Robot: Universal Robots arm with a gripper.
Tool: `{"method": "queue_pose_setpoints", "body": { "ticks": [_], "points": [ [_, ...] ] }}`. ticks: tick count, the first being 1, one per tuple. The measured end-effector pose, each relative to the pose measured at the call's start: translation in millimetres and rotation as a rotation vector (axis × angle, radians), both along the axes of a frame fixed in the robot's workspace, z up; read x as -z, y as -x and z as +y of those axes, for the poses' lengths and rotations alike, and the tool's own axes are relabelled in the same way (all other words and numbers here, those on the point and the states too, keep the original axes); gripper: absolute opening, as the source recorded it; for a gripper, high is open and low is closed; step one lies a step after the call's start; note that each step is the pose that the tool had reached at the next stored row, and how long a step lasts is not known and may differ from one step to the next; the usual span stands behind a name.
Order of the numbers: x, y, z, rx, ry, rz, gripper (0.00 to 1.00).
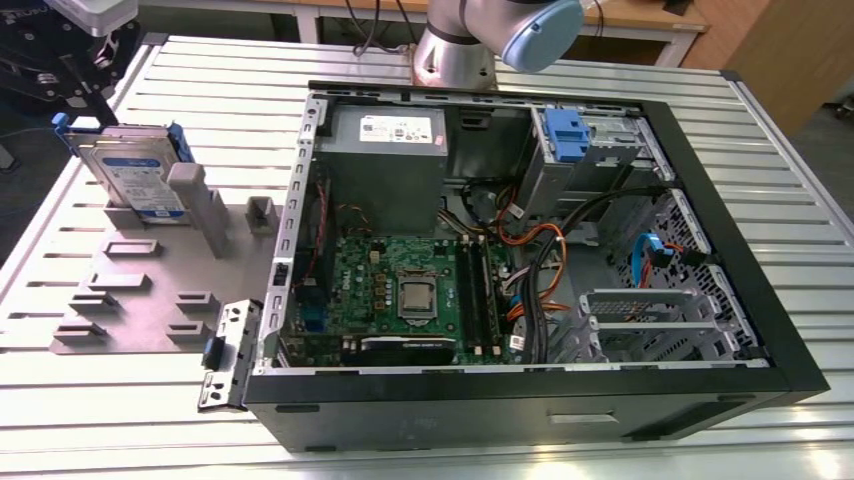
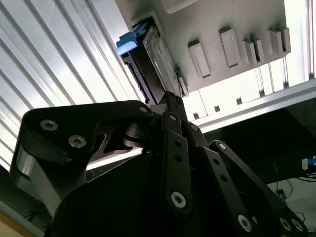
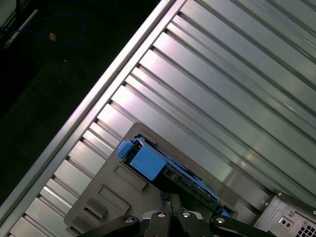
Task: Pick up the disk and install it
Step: 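Pick up the disk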
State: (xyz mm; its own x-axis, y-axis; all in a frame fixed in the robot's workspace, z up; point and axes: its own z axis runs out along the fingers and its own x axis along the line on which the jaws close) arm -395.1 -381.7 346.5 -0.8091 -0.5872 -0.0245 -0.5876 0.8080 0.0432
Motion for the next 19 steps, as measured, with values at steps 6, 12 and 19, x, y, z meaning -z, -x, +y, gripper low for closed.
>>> {"method": "queue_pose_setpoints", "body": {
  "ticks": [6,12,19],
  "points": [
    [0.0,0.0,0.0,-0.027,-0.0001,-0.0002,0.11],
    [0.0,0.0,0.0,-0.047,-0.0001,-0.0002,0.11],
    [0.0,0.0,0.0,-0.075,-0.0001,-0.0002,0.11]
  ]
}}
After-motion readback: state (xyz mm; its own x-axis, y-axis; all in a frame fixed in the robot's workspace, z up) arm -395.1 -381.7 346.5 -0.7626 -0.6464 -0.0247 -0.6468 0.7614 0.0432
